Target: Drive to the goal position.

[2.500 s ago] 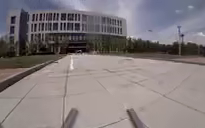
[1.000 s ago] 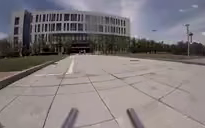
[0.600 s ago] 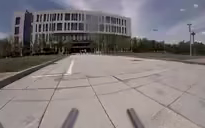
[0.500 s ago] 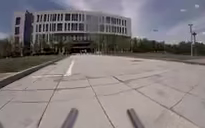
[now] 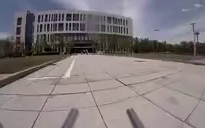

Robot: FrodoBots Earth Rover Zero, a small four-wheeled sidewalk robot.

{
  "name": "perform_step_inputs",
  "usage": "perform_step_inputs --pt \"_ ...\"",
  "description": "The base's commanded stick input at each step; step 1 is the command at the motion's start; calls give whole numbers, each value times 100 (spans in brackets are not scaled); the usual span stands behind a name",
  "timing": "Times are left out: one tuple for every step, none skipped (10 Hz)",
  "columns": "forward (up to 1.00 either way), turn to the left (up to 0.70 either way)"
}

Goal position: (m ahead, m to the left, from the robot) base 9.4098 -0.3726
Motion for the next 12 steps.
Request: perform_step_inputs --pt "50 0" --pt "50 0" --pt "50 0" --pt "50 0" --pt "50 0" --pt "50 0" --pt "50 21" --pt "50 47" --pt "50 26" --pt "50 0" --pt "50 0" --pt "50 0"
